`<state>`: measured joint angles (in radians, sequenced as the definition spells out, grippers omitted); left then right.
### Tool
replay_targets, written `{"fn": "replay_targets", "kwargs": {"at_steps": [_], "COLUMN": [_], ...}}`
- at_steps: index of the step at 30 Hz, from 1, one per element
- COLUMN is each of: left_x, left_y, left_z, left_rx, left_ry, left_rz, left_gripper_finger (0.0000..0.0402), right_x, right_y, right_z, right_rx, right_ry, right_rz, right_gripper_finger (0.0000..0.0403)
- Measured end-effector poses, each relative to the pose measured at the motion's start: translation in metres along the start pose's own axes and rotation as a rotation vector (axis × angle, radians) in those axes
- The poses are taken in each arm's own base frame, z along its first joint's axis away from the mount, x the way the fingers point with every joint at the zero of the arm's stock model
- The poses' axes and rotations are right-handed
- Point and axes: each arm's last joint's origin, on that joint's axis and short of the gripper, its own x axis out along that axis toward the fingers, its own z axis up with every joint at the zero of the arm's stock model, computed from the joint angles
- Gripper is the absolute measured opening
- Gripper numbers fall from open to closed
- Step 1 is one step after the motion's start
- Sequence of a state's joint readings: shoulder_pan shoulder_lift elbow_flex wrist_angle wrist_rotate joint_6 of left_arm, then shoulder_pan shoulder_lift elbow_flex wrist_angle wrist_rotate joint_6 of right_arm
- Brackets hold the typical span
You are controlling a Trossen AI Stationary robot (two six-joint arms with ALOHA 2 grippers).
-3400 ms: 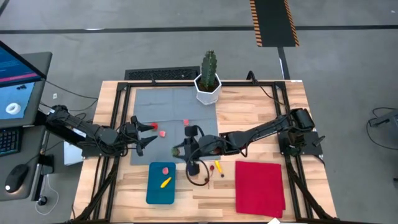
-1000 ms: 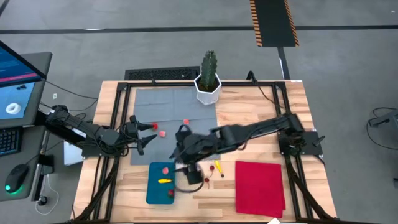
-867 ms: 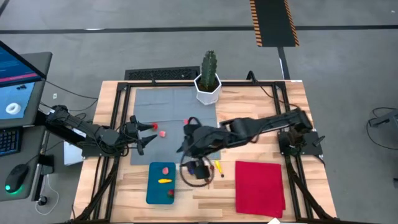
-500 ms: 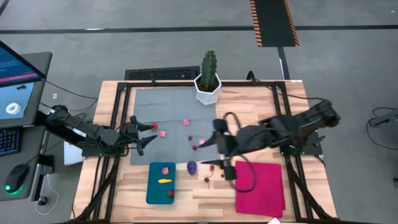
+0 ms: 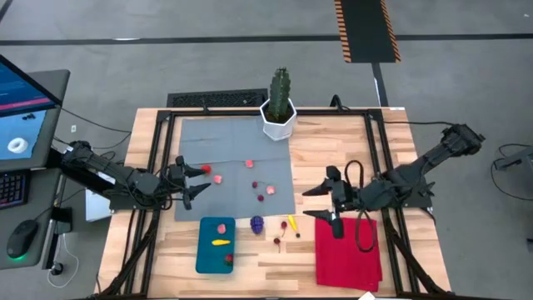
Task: Pick and placing Produce into tupperware
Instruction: Put the grapes into the blue bin
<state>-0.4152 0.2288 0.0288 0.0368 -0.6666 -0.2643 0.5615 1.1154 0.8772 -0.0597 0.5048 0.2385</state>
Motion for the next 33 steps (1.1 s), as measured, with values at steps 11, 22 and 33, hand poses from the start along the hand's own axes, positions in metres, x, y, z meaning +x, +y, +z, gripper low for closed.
{"fn": "replay_targets", "kwargs": {"at_steps": [11,22,33], "left_x": [0.0,-0.001,0.003], "left_y": [-0.003,-0.004,-0.005], "left_z": [0.007,0.017,0.011], "left_rx": [-0.039,-0.166,-0.235], "left_ry": [-0.053,-0.143,-0.082], "left_rz": [-0.074,-0.078,-0.061], "left_gripper_finger": [0.0231,0.0231,0.0231], "right_x": [0.006,0.024,0.065], "right_y": [-0.013,-0.015,-0.02], "right_z": [-0.094,-0.134,-0.171], "right_rx": [0.07,0.067,0.084], "right_ry": [-0.101,-0.069,-0.113], "right_rz": [-0.015,-0.045,-0.114], "right_gripper_finger": [0.0265,0.0265,0.0265]}}
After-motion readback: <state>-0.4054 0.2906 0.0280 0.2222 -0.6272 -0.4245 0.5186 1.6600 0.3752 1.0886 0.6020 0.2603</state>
